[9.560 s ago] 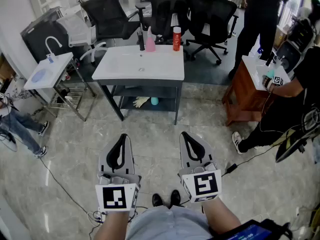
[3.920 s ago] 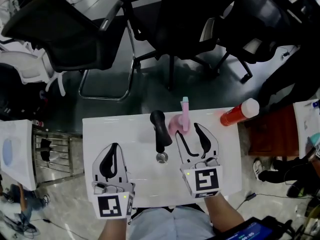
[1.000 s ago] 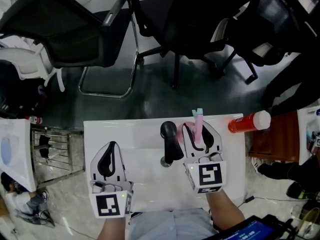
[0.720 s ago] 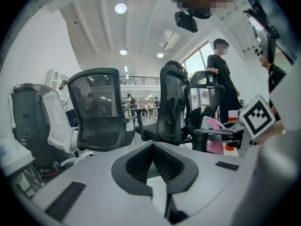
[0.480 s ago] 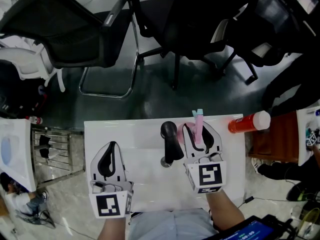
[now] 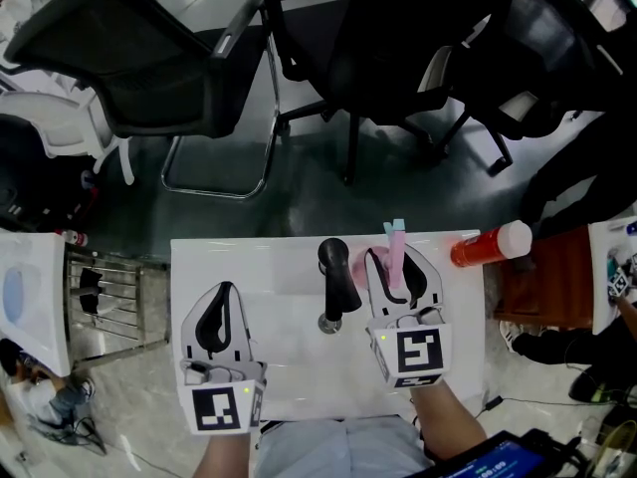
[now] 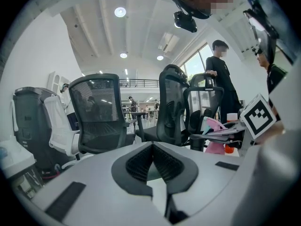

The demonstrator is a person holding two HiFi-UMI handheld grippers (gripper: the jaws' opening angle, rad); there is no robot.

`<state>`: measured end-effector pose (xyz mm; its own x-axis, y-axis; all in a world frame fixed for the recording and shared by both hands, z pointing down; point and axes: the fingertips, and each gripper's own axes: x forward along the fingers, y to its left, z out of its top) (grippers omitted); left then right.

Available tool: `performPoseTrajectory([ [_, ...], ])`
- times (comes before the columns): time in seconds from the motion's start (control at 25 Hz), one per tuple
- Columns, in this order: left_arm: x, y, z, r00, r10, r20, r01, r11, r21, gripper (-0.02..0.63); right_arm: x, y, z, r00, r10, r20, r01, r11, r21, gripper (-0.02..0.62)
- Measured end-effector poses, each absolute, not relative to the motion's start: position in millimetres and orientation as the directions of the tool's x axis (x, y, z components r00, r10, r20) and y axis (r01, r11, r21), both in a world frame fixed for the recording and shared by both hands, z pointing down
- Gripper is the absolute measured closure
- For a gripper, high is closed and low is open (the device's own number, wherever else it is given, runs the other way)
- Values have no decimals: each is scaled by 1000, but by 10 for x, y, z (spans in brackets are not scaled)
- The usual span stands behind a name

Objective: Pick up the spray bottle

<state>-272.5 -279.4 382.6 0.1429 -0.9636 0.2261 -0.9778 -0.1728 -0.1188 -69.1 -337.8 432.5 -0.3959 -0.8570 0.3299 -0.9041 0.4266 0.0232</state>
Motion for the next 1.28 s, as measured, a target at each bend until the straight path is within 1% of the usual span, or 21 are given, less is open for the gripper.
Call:
performPoseTrajectory([
  [0.44, -2558, -2585, 3588, 135, -974, 180, -978, -160, -133, 589, -544, -3161, 3981, -417, -870, 264, -898, 439, 28, 445],
  [0.88, -2398, -2292, 3200, 109, -989, 101, -979, -124, -163, 591, -372, -2797, 3545, -453, -873, 182, -884, 466, 30, 445],
  [1.28, -2258, -1991, 2941, 100, -994, 40, -980, -105, -170, 590, -209, -2437, 3253, -466, -873, 142, -877, 477, 61, 445],
])
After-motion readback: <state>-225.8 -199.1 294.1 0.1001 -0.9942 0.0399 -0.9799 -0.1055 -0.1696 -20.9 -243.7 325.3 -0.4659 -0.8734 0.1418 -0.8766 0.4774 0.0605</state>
